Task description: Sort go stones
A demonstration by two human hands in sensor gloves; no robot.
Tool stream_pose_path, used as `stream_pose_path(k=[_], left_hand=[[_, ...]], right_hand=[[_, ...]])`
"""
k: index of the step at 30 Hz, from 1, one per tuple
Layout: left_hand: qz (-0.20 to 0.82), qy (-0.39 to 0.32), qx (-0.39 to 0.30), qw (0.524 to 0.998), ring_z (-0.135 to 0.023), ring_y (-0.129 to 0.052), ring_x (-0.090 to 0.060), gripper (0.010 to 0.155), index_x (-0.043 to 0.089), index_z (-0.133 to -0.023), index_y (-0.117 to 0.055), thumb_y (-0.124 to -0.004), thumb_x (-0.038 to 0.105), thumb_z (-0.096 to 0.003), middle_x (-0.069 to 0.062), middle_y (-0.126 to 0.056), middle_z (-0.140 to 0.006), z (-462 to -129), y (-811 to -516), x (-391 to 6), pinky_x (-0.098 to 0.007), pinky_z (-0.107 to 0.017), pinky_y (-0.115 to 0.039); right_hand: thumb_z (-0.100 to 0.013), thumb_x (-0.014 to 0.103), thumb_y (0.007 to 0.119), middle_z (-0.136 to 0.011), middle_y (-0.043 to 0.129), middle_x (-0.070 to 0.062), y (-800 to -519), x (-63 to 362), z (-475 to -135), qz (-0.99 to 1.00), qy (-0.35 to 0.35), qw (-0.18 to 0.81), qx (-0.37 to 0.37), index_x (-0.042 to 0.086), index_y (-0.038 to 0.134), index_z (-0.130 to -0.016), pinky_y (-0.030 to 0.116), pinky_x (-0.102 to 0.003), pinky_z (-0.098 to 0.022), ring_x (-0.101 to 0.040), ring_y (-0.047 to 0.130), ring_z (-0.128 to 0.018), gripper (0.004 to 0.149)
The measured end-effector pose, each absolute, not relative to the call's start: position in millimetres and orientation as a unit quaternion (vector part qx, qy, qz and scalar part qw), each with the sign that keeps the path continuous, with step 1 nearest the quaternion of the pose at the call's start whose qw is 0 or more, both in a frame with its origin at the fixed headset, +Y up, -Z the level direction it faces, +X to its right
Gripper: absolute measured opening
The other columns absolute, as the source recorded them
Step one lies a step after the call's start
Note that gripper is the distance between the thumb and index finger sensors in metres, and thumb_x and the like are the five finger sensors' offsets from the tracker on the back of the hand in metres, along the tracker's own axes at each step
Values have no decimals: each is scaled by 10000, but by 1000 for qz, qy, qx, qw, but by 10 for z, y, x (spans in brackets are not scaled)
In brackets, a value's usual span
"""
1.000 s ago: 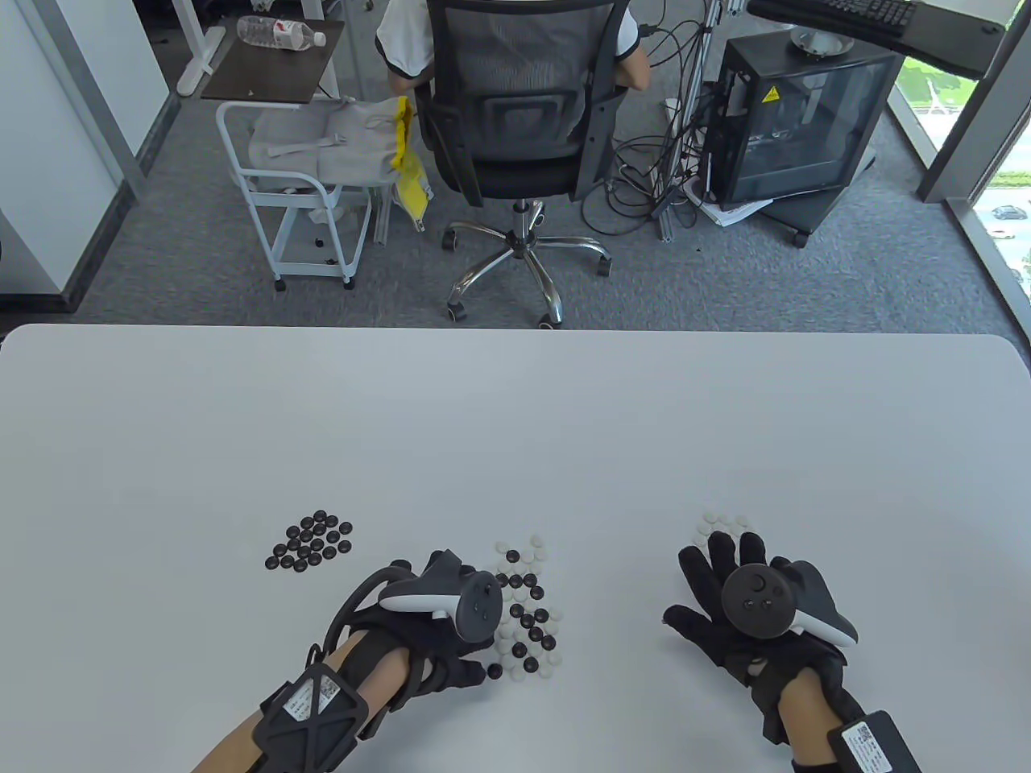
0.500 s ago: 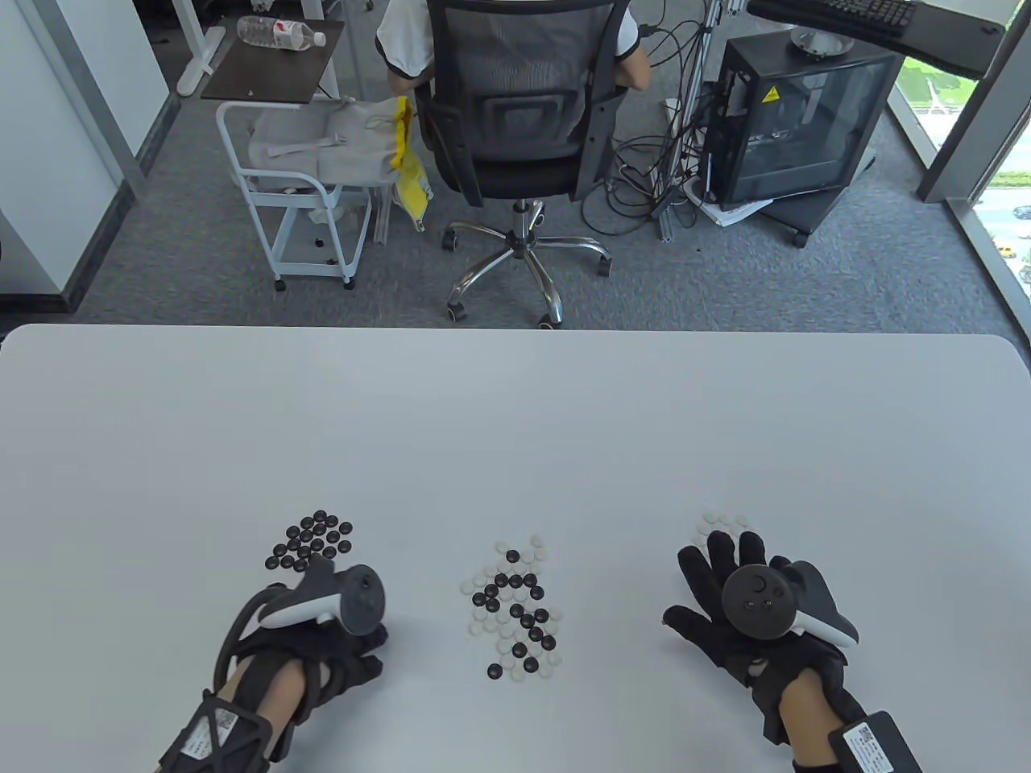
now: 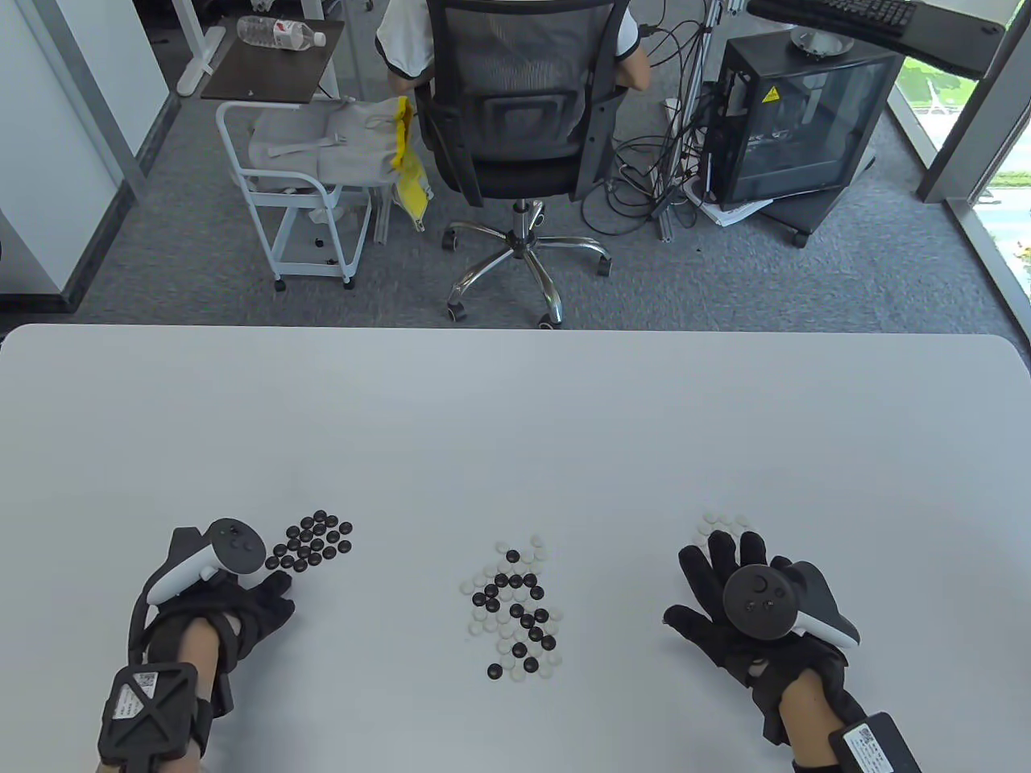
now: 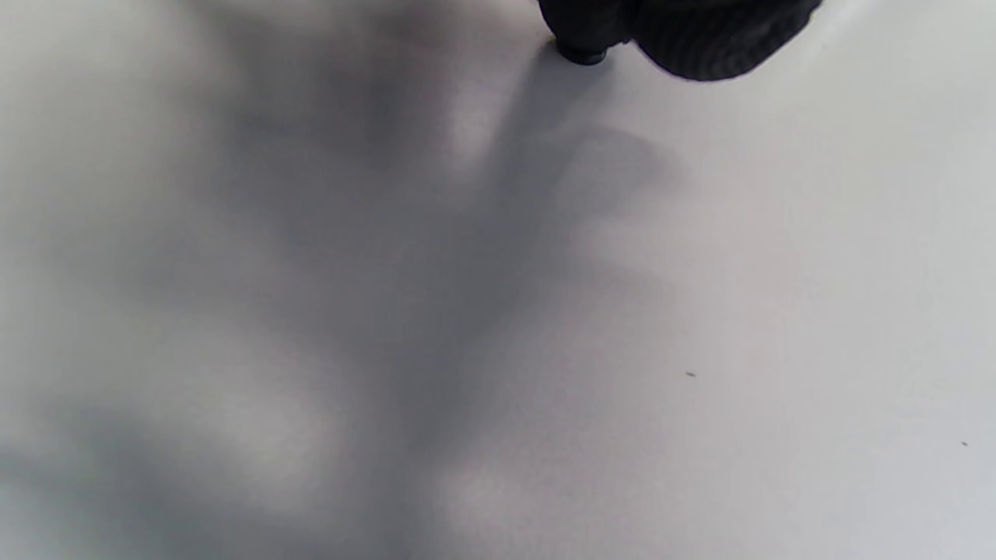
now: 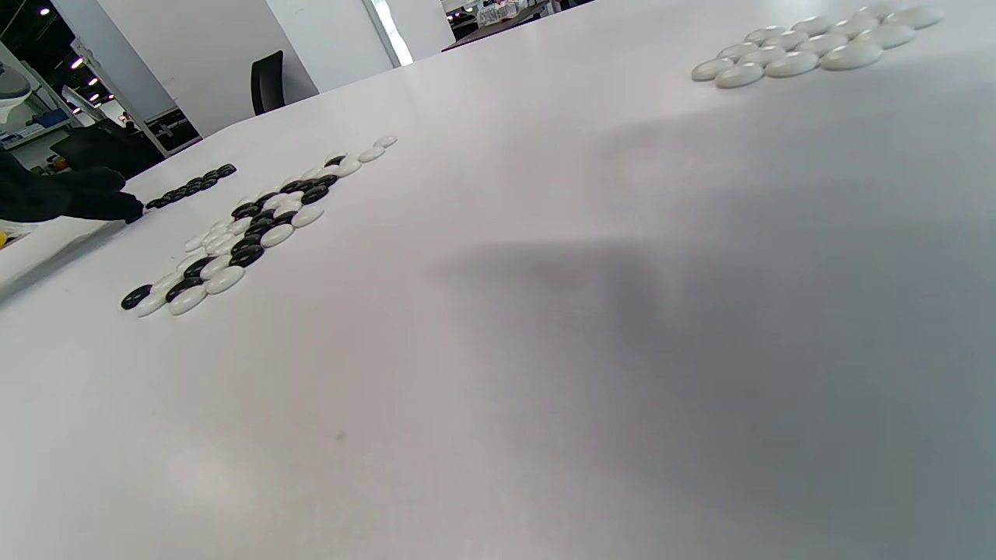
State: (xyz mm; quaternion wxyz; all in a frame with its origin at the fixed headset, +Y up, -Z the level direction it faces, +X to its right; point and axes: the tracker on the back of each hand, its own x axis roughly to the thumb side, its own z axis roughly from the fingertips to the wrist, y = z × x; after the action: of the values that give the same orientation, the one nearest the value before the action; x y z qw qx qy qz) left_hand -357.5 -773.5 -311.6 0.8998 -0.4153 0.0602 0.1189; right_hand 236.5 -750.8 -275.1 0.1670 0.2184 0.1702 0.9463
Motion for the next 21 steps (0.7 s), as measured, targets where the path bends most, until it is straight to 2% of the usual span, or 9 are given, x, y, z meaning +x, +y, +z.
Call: stream_pose_path(k=[7,11,14,17,21], left_hand=[[121,79,-416,898,-916,199,-541,677,358,-1158,-328,-536,514,-533,-230,186,-1071,-3225,-7739,-3607,-830,-559,-35],[128,60,-399,906,-912,206,-544,684,351,-1163,-320,-530,516,-533,-234,206,-1067,-3253,-7619,-3515,-831,-558,-32],[121,24,-383,915,-916,197,-550,688,320,-1179,-393,-529,524,-536,-241,171,-1091,-3252,-7472,-3304,-831,-560,-39],[85,-46,-377,921,-932,163,-554,674,300,-1173,-502,-547,534,-543,-242,112,-1125,-3205,-7324,-2885,-829,-566,-63],[12,-135,-377,916,-945,133,-555,649,307,-1161,-532,-580,527,-553,-242,78,-1138,-3070,-7285,-2271,-829,-571,-82]], right_hand=[[-626,511,487,-1094,36,-509,-7501,2372,-2747,947,170,168,217,-84,227,-1190,43,-868,-505,-715,-72,-869,859],[-624,512,489,-1094,37,-509,-7493,2384,-2748,947,166,170,217,-84,227,-1190,43,-868,-505,-715,-71,-869,863],[-624,512,489,-1094,38,-508,-7506,2386,-2756,947,169,168,216,-84,228,-1190,43,-868,-505,-715,-71,-869,862],[-623,512,490,-1094,36,-508,-7516,2378,-2759,947,172,166,217,-84,227,-1189,43,-867,-505,-715,-71,-869,864],[-623,513,490,-1094,37,-508,-7517,2374,-2756,947,171,165,217,-83,227,-1189,42,-867,-505,-714,-72,-870,863]])
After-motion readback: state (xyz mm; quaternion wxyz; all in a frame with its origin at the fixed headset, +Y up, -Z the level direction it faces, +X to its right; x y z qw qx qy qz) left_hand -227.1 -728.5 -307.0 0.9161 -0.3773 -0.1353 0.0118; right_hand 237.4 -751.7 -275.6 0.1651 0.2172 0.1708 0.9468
